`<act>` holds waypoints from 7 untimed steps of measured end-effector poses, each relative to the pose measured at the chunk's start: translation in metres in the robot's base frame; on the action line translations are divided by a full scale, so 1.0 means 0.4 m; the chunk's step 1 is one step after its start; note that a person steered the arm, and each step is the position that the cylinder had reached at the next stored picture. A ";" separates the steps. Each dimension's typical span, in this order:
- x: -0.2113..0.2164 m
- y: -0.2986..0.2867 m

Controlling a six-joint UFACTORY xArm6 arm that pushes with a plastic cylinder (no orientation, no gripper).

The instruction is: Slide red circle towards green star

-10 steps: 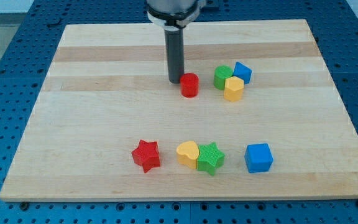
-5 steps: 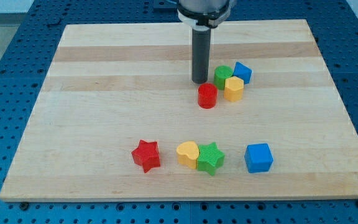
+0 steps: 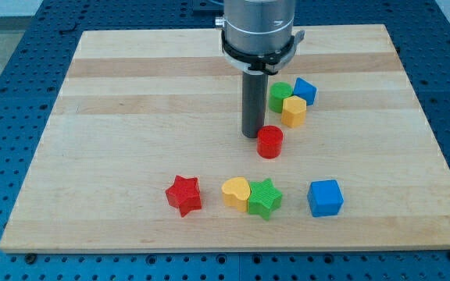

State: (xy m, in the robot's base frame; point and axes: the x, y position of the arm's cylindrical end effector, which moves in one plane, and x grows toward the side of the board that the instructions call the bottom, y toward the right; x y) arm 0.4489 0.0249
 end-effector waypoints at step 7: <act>0.038 0.114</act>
State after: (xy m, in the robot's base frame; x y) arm 0.4643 0.0705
